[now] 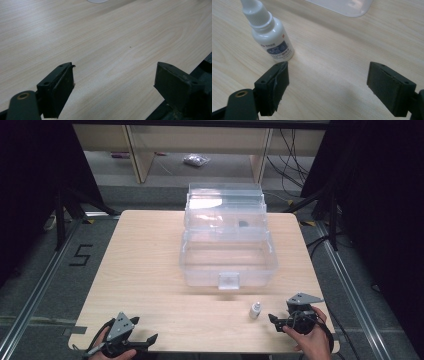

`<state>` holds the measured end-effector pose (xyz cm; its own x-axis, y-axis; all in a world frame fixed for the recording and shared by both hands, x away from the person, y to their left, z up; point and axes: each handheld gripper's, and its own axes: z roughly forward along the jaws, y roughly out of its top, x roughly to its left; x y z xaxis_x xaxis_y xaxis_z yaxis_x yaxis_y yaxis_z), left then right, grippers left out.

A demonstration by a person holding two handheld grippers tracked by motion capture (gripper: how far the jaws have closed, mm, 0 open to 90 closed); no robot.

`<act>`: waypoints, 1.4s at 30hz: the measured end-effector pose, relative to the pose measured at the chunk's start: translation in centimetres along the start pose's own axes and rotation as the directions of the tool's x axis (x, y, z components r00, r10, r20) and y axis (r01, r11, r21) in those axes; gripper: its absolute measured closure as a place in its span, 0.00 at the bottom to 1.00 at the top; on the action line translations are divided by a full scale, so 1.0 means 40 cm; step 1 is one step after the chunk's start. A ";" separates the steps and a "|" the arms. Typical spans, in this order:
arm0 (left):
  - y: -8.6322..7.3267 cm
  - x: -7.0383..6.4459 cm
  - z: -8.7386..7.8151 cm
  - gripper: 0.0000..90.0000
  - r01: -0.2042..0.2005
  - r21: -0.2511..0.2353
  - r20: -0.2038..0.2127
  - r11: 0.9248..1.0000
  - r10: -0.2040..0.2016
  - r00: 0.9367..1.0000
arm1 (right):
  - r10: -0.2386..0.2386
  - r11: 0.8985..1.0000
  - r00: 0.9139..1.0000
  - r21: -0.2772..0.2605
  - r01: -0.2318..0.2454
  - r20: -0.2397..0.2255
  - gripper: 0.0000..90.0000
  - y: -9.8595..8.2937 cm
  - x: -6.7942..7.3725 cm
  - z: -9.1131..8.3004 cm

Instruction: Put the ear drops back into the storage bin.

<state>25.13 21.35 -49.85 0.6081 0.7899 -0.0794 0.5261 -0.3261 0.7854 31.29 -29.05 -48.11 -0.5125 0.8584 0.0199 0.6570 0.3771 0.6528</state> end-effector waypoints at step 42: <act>0.000 0.003 -0.001 0.17 -0.024 0.021 -0.004 0.999 0.025 1.000 | -0.159 0.972 0.985 0.162 0.169 -0.074 0.24 0.089 0.070 -0.016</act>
<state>25.18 21.47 -49.83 0.6182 0.7839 -0.0575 0.5233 -0.3559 0.7743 31.83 -25.51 -45.25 -0.6497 0.7596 -0.0285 0.6415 0.5680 0.5156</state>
